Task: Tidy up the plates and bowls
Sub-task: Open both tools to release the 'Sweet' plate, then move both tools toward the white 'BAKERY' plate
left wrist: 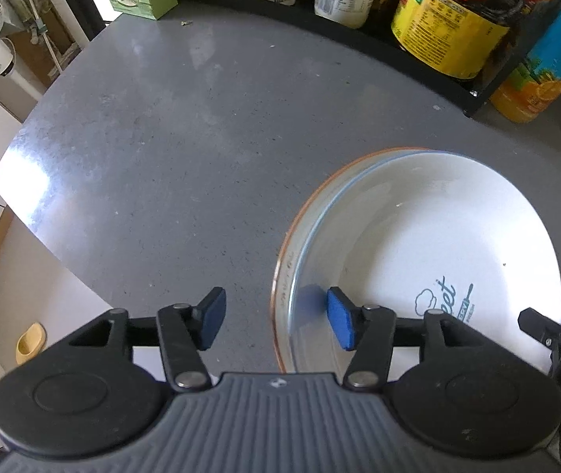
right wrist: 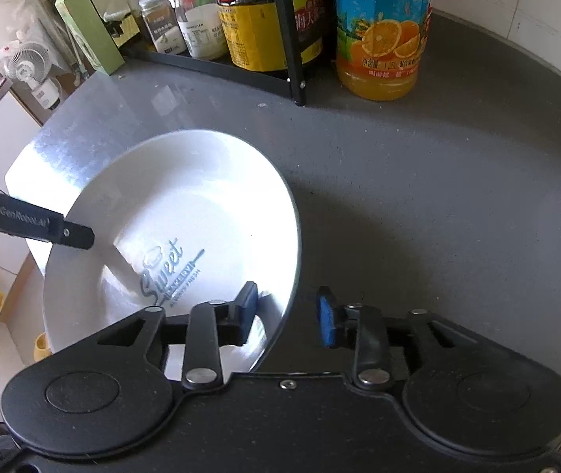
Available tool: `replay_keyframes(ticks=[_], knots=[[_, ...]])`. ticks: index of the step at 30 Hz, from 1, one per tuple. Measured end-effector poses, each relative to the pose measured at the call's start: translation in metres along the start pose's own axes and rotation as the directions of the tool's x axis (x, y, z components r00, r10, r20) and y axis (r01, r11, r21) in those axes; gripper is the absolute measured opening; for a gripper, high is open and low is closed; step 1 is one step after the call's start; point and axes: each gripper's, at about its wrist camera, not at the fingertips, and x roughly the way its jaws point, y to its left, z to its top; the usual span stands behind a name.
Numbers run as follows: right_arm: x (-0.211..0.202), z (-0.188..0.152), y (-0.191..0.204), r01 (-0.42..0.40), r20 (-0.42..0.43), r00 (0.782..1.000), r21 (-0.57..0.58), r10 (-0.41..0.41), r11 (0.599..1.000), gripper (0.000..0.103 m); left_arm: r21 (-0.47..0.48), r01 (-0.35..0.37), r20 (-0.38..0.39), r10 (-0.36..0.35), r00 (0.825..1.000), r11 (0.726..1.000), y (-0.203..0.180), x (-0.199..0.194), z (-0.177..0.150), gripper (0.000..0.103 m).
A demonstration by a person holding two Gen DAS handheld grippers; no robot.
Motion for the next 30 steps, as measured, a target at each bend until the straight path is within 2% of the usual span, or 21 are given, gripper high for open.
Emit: replay_keyframes(ticks=[5,9,14,17,19,24,30], knots=[[0.008,0.000,0.005,0.020,-0.013,1.000,-0.010,-0.020,1.000,0.043,-0.009,0.004,0.012,-0.004,1.000,1.000,0.009,0.002,0.007,0.063],[0.009,0.002,0.005,0.026,-0.020,0.999,0.010,-0.026,1.000,0.044,0.002,0.007,0.004,-0.007,1.000,1.000,0.009,0.003,0.009,0.064],[-0.003,0.002,-0.001,0.032,0.000,0.999,0.055,-0.033,0.998,0.046,0.046,-0.041,0.027,0.040,0.999,0.998,-0.001,-0.011,0.011,0.064],[-0.021,0.000,-0.013,-0.014,0.036,0.999,0.126,0.010,0.992,0.049,0.115,-0.017,0.064,0.010,0.998,0.993,-0.019,-0.025,0.013,0.064],[-0.033,-0.002,-0.018,-0.005,0.065,0.998,0.152,-0.004,0.988,0.055,0.160,0.003,0.075,-0.015,0.997,0.987,-0.032,-0.032,0.016,0.064],[-0.061,-0.010,-0.035,0.011,0.135,0.990,0.277,-0.050,0.961,0.058,0.282,0.078,0.094,-0.108,0.990,0.956,-0.069,-0.047,0.028,0.064],[-0.088,-0.025,-0.057,0.065,0.194,0.967,0.449,-0.168,0.891,0.058,0.436,0.154,0.072,-0.204,0.976,0.887,-0.121,-0.050,0.041,0.065]])
